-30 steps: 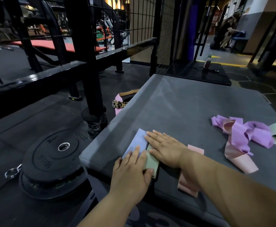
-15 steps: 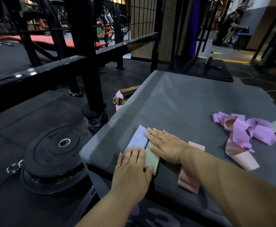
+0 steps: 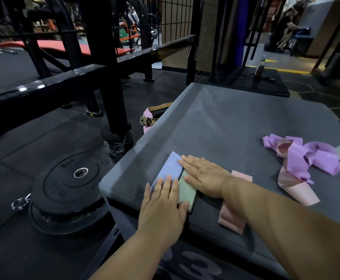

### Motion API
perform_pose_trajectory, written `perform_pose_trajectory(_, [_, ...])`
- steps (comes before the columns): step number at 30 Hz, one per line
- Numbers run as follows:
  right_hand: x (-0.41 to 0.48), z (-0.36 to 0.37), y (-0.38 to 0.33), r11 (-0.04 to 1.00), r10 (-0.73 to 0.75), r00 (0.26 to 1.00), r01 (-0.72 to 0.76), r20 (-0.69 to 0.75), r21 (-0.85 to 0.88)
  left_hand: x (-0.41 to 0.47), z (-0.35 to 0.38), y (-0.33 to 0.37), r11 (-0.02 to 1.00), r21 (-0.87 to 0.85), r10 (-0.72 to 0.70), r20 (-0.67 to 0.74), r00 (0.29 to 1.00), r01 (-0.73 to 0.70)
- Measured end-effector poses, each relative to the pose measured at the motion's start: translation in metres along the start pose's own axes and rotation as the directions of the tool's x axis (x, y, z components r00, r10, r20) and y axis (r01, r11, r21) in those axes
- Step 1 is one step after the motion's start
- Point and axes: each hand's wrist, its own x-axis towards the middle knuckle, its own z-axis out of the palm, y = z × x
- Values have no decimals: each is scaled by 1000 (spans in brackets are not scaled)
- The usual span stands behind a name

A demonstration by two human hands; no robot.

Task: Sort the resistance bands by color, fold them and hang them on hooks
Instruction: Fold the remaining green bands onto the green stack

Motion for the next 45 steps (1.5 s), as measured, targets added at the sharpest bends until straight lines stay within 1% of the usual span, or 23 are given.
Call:
perform_pose_trajectory(3, [-1, -2, -2, 1000, 2, 1000, -2, 8, -28, 0, -1, 1, 996, -74, -44, -5, 999, 44])
perform_pose_trajectory(5, [-1, -2, -4, 998, 10, 1000, -9, 8, -60, 1, -3, 1, 999, -28, -20, -32, 999, 19])
perform_pose_trajectory(7, [-1, -5, -5, 995, 25, 999, -23, 22, -94, 3, -6, 0, 999, -51, -20, -15, 1000, 20])
perform_pose_trajectory(10, [-2, -10, -7, 992, 44, 998, -38, 50, -119, 4, -12, 1, 996, -83, -40, -42, 998, 36])
perform_pose_trajectory(14, [-7, -20, -8, 999, 51, 998, -51, 36, 3, 5, -21, 4, 984, -172, -41, -20, 999, 37])
perform_pose_trajectory(16, [-9, -23, -10, 999, 45, 999, -46, 18, 27, 5, -27, 5, 975, -220, -43, -35, 998, 34])
perform_pose_trajectory(19, [-15, -29, -14, 997, 49, 999, -49, -10, 61, 3, -34, 6, 973, -225, -56, -40, 998, 46])
perform_pose_trajectory(21, [-24, -35, -14, 993, 63, 997, -58, -45, 103, 2, -37, 7, 980, -191, -54, -38, 998, 46])
perform_pose_trajectory(26, [-64, -40, 4, 981, 136, 976, -108, -168, 162, 2, -48, 14, 984, -164, -75, -30, 997, 69])
perform_pose_trajectory(29, [-106, -33, 25, 967, 213, 952, -173, -221, 189, 4, -55, 21, 986, -150, -80, -53, 995, 72])
perform_pose_trajectory(31, [-138, -24, 41, 949, 284, 922, -231, -264, 212, 4, -60, 30, 986, -155, -68, -65, 996, 58])
perform_pose_trajectory(34, [-185, -3, 72, 889, 449, 847, -392, -284, 235, 7, -64, 56, 984, -176, -9, -83, 997, -6])
perform_pose_trajectory(37, [-219, 10, 97, 808, 578, 775, -501, -254, 311, 11, -61, 98, 968, -203, 137, -76, 988, -150])
perform_pose_trajectory(39, [-236, 17, 109, 764, 636, 743, -568, -207, 306, 15, -56, 131, 945, -219, 234, -66, 970, -243])
perform_pose_trajectory(40, [-242, 19, 115, 752, 650, 737, -589, -186, 294, 19, -53, 149, 932, -228, 274, -62, 960, -281])
perform_pose_trajectory(42, [-251, 23, 125, 755, 645, 752, -598, -137, 267, 27, -45, 184, 908, -242, 342, -43, 939, -342])
perform_pose_trajectory(45, [-258, 25, 137, 783, 610, 780, -567, -138, 256, 38, -34, 226, 881, -276, 391, -33, 920, -385])
